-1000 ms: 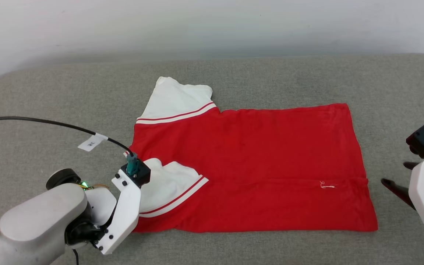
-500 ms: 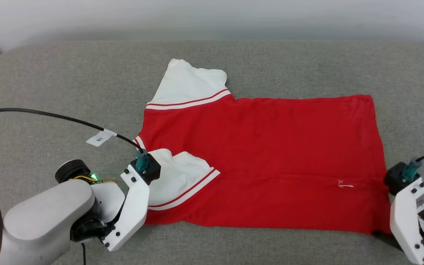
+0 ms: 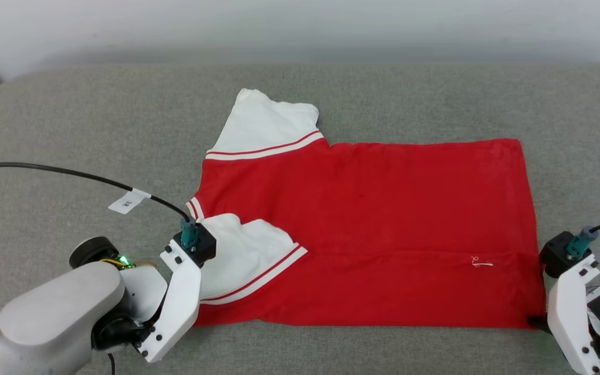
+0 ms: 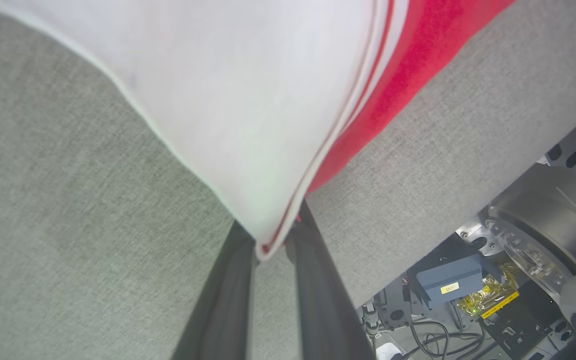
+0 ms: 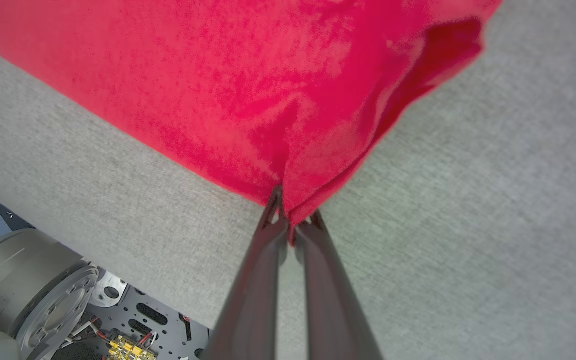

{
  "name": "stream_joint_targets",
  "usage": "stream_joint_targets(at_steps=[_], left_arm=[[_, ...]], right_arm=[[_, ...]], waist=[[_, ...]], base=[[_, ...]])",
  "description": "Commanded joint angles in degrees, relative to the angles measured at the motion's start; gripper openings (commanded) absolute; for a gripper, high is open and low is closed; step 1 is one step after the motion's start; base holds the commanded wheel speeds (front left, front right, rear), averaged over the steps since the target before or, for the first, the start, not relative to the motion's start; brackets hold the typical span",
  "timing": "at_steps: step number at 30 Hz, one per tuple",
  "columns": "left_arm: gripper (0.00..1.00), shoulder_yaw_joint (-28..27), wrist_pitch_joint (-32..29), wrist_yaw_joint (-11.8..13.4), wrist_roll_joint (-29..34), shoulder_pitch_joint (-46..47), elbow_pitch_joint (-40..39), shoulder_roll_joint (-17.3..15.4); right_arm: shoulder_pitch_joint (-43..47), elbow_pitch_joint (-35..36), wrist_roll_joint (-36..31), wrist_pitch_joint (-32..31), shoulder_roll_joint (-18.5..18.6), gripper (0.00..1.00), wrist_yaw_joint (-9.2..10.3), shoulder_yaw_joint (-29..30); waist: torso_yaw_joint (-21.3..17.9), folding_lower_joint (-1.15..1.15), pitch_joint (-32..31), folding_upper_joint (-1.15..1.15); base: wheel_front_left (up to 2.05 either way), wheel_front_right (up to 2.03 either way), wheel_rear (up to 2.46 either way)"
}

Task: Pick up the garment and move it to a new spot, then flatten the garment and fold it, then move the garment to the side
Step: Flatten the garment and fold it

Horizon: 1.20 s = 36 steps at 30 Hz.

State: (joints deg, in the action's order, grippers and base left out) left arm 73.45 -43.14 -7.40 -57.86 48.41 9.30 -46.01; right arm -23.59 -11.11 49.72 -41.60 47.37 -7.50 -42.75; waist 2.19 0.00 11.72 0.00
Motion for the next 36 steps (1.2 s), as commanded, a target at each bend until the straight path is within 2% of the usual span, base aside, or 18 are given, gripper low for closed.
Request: stream_joint_targets(at_steps=[1, 12, 15, 21, 22, 23, 24, 25, 36], left_arm=[[0.0, -0.06, 0.22, 0.03, -0.35, -0.96, 0.01, -0.27], [0.0, -0.04, 0.44, 0.03, -2.26, -7.74, -4.95, -4.76], [0.0, -0.05, -0.11, 0.41, -2.21, -10.0, -5.81, -5.22], [0.0, -0.06, -0.13, 1.14, -1.39, -12.57, -5.46, -4.8], [0.28, -0.06, -0.12, 1.37, -1.41, -12.84, -5.29, -4.55], [0.9, -0.06, 0.04, 1.46, -1.12, -12.87, -5.16, -4.35], [1.0, -0.13, 0.57, 1.64, -0.72, -12.74, -5.12, -4.16], [1.0, -0.25, 1.01, 1.79, -0.46, -12.62, -5.09, -3.98], [1.0, -6.19, 7.15, 4.56, 1.25, -7.61, -8.53, -7.21]], right_arm=[[-0.37, 0.63, 0.52, 0.7, 1.07, 0.0, 0.02, -0.31], [5.33, 8.34, 4.23, 1.33, 9.37, 0.0, 0.03, 0.38], [8.23, 8.47, 4.62, 1.12, 9.7, 0.0, 0.03, 0.81], [11.84, 6.51, 3.22, 1.27, 7.18, 0.0, 0.04, 1.28], [12.32, 5.95, 2.98, 1.52, 6.57, 0.0, 0.04, 1.41], [12.56, 5.61, 3.0, 1.9, 5.91, 0.16, 0.04, 1.68], [12.72, 5.36, 2.97, 2.45, 5.3, 0.82, 0.04, 2.23], [12.86, 5.24, 2.59, 3.03, 4.94, 1.0, 0.04, 2.62], [13.22, 6.52, -3.91, 14.68, 2.95, 1.0, 0.03, 11.32]], waist=[[-0.61, 0.0, -1.72, 0.0], [-1.88, 0.0, -6.57, 0.0], [-1.79, 0.0, -6.46, 0.0], [-1.62, 0.0, -5.33, 0.0], [-1.49, 0.0, -5.22, 0.0], [-1.36, 0.0, -5.16, 0.0], [-1.21, 0.0, -5.17, 0.0], [-1.08, 0.0, -5.29, 0.0], [-0.4, 0.0, -8.02, 0.0]], base=[[0.0, 0.0, 0.0], [0.0, 0.0, 0.0], [0.0, 0.0, 0.0], [0.0, 0.0, 0.0], [0.0, 0.0, 0.0], [0.0, 0.0, 0.0], [0.0, 0.0, 0.0], [0.0, 0.0, 0.0], [0.0, 0.0, 0.0]])
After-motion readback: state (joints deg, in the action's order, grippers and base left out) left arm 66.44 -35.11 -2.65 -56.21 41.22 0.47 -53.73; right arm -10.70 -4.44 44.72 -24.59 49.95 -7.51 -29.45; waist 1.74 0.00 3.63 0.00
